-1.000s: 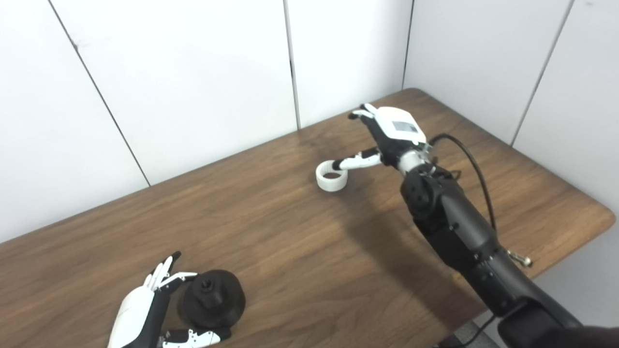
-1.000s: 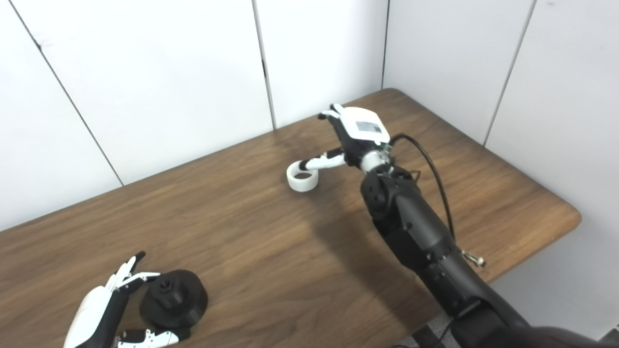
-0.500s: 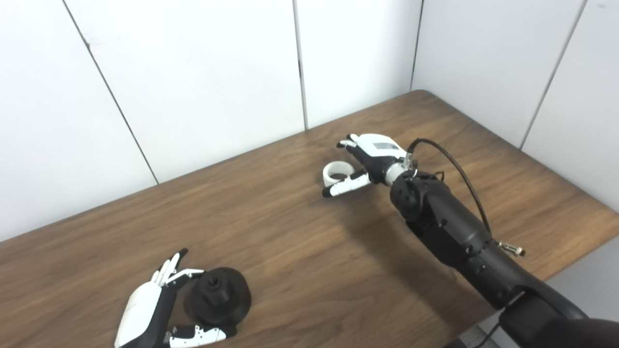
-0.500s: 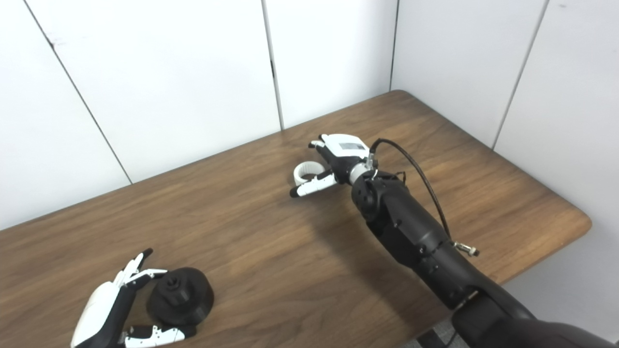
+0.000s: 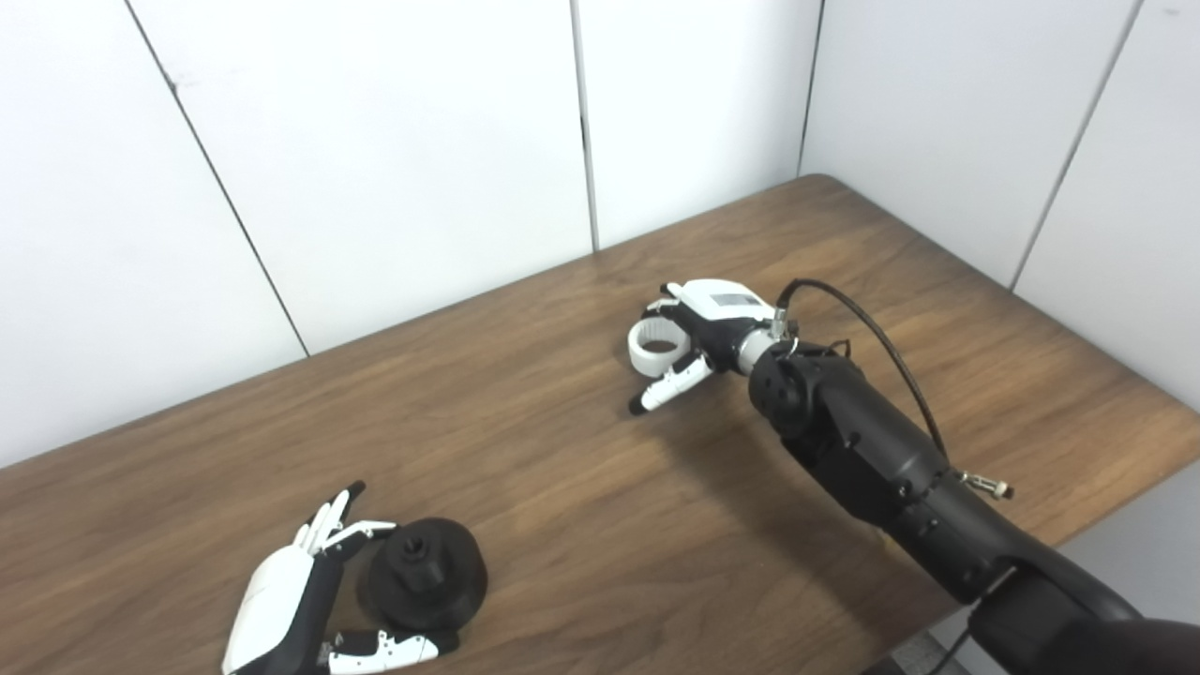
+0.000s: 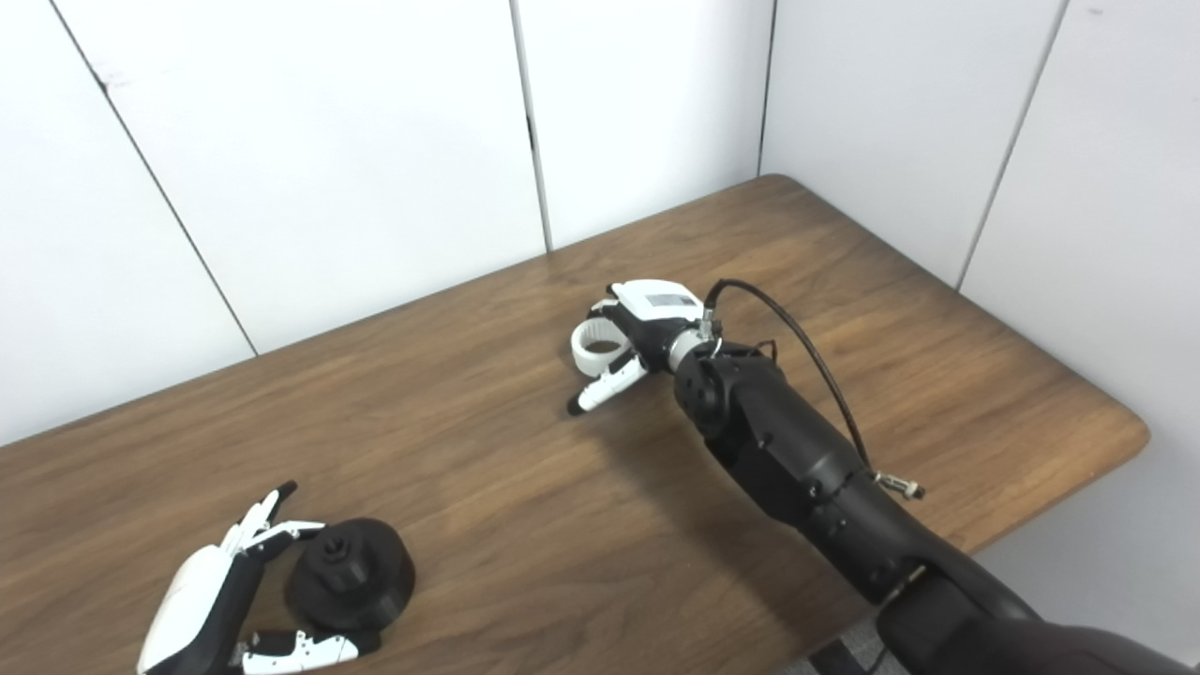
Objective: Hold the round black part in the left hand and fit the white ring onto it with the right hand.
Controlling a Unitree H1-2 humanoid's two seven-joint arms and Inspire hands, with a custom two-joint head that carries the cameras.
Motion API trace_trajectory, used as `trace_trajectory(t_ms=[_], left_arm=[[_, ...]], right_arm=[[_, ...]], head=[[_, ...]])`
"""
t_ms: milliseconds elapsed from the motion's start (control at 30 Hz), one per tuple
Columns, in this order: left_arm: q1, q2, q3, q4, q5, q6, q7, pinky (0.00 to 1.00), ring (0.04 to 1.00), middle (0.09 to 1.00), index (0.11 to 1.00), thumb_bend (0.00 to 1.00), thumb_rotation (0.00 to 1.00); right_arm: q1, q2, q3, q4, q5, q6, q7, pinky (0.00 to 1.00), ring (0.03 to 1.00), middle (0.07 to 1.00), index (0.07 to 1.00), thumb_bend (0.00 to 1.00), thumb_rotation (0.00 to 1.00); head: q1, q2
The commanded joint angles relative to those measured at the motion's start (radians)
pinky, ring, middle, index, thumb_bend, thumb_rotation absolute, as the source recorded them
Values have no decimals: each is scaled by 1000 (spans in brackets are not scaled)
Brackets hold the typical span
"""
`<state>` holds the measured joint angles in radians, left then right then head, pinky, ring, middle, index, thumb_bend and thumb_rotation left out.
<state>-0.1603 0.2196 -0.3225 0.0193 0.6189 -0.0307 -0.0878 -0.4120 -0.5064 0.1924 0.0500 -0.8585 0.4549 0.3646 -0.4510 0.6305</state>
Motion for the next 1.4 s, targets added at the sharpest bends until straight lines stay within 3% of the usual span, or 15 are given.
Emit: trace_trajectory(t_ms=[0,200,667,833,867,933,1133,1367], left_arm=[[-18,18,16,-29,17,6,7,1000,1000,1000,633,974,309],[-15,21,18,-32,16,4,4,1000,1000,1000,632,974,324],[-10,27,22,-47,10,13,-9,1000,1000,1000,633,965,310],[-12,26,25,-49,11,13,-11,1000,1000,1000,632,963,307],[-12,26,26,-48,11,10,-10,1000,1000,1000,630,963,307],[-13,24,27,-48,12,8,-8,1000,1000,1000,630,963,305],[-18,22,27,-44,13,8,-9,1000,1000,1000,629,962,317],[-21,19,27,-44,12,11,-12,1000,1000,1000,628,962,320]], right_arm=[[-34,-25,-9,-12,-12,-15,-50,831,951,1000,789,892,411],[-28,-21,-16,-6,-9,-18,-98,830,926,974,748,827,339],[-17,-32,-23,-8,5,-22,-133,844,919,959,744,809,322],[2,-12,-48,0,25,-71,-236,800,872,897,631,765,235],[5,-8,-53,3,32,-83,-256,801,860,878,528,585,169],[8,-2,-59,8,41,-98,-286,811,859,870,500,537,151],[14,3,-63,18,57,-132,-350,823,847,846,487,519,141],[14,3,-60,22,62,-130,-357,830,842,836,487,520,143]], head=[[-1,1],[-4,3],[-4,15],[0,18],[1,19],[2,20],[4,24],[9,28]])
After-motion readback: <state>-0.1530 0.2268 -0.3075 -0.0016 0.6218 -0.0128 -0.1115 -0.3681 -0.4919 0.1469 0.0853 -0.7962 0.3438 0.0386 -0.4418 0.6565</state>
